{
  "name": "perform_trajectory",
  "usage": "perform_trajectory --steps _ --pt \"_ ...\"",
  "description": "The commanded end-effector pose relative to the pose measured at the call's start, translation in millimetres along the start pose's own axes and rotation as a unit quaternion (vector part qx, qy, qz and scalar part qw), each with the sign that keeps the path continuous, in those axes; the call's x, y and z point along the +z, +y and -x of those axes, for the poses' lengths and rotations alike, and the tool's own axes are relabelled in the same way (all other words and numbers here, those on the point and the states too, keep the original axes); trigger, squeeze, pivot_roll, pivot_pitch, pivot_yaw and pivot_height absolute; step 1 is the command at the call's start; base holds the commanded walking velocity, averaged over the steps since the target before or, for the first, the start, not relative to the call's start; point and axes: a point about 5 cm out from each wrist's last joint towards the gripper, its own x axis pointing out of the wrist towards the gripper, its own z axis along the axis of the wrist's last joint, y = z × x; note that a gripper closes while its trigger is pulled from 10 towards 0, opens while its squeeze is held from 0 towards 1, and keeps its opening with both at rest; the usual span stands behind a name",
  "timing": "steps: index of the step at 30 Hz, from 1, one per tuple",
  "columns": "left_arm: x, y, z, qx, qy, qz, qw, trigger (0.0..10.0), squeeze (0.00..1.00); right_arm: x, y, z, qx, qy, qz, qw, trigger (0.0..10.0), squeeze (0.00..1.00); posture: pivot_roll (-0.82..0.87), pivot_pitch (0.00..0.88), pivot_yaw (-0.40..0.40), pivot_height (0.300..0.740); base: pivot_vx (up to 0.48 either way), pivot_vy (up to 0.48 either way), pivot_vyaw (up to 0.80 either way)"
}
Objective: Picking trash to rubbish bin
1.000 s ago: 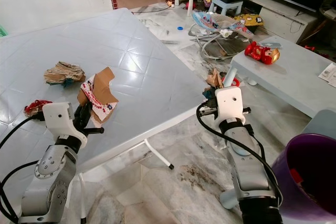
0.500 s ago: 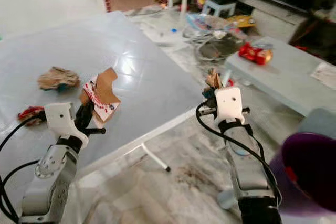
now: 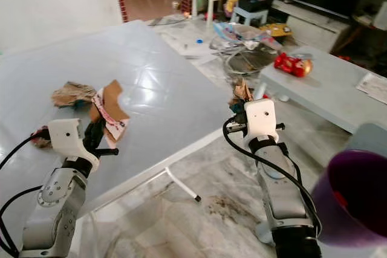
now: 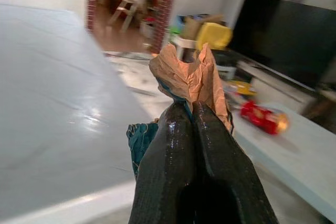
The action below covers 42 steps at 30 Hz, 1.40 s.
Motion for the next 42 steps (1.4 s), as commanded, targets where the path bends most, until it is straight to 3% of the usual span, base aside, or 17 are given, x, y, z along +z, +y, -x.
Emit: perform_trajectory --steps 1,10,29,42 --pt "2.7 -3.9 -1.0 -0.01 -0.005 -0.004 1.0 0.0 0.0 0.9 -4.8 0.4 -0.007 -0.001 0.0 1.0 0.0 0.0 -0.03 0.015 -0.006 0.74 0.0 -0.345 -0.8" --pt "2.0 -2.4 -0.2 -0.008 -0.004 -0.003 1.0 0.0 0.0 0.8 -3.4 0.8 -0.006 -0.002 -0.004 1.0 0.0 0.0 -0.03 0.016 -0.007 0.74 0.0 -0.337 -0.8" --pt "1.9 -2.9 0.3 -0.008 -0.004 -0.002 1.0 0.0 0.0 1.7 -3.0 2.5 -0.005 -0.007 0.001 1.0 0.0 0.0 -0.03 0.023 -0.003 0.74 0.0 -0.376 0.0" --pt "4.1 -3.1 -0.7 -0.008 -0.014 0.008 1.0 0.0 0.0 1.5 -4.9 3.1 -0.008 -0.006 0.004 1.0 0.0 0.0 -0.04 0.024 -0.002 0.74 0.0 0.0 0.0"
